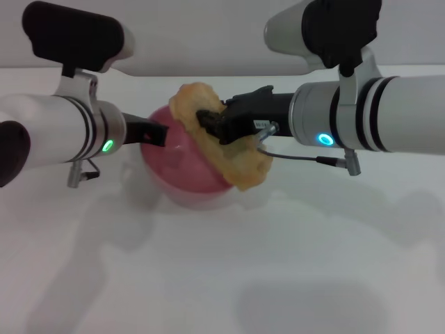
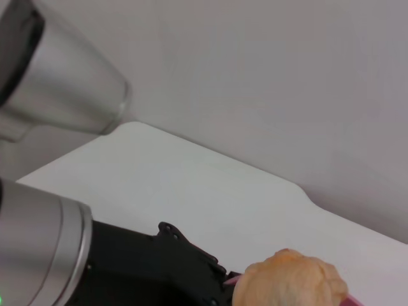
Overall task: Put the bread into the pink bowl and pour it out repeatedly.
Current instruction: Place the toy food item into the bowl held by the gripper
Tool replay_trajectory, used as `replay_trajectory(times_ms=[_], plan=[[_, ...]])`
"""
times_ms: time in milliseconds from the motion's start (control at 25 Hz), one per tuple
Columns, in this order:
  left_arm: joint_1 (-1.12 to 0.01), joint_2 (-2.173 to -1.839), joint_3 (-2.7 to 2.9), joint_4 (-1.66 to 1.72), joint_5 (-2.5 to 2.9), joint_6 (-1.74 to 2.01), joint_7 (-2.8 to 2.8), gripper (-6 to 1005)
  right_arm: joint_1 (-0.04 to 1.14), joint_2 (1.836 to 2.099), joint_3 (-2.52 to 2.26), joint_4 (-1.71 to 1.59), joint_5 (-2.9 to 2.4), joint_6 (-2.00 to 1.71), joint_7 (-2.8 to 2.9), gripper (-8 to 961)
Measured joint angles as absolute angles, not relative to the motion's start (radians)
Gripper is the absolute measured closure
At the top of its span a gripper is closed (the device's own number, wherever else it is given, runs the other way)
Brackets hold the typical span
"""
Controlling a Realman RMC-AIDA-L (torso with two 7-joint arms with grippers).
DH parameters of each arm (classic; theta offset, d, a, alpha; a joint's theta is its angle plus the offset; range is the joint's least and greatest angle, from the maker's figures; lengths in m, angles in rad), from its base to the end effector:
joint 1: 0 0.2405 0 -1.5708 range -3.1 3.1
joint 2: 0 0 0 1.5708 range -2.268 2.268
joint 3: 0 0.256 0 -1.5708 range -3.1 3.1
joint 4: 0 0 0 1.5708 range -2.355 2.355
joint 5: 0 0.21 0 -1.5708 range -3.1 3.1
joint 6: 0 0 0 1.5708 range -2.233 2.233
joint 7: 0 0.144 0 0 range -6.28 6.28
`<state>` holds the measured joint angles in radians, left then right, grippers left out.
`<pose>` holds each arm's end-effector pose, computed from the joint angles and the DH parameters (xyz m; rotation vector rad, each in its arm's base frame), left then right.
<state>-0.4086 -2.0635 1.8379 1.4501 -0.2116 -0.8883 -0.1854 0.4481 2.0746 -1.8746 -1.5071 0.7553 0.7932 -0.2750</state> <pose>-0.1745 0.3689 -0.0354 -2.0644 -0.9806 0.0445 0.0903 0.3437 -0.0675 -2.5109 0.7660 0.2920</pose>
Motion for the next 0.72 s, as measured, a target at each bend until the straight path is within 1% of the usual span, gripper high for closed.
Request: replay_trajectory(times_ms=[520,720], plan=[[-0.408,-2.063,1.849,1.469,-0.227,-0.887,-0.183,949,0.408,2.077,-1.848,-1.49,0.735,0.741,-0.263,750],[-0.405,-2.063,1.861,1.476,-0.233,-0.887,-0.182,949,0.396,2.076,-1.843,-1.487,0.735,0.712,-0.271,582]])
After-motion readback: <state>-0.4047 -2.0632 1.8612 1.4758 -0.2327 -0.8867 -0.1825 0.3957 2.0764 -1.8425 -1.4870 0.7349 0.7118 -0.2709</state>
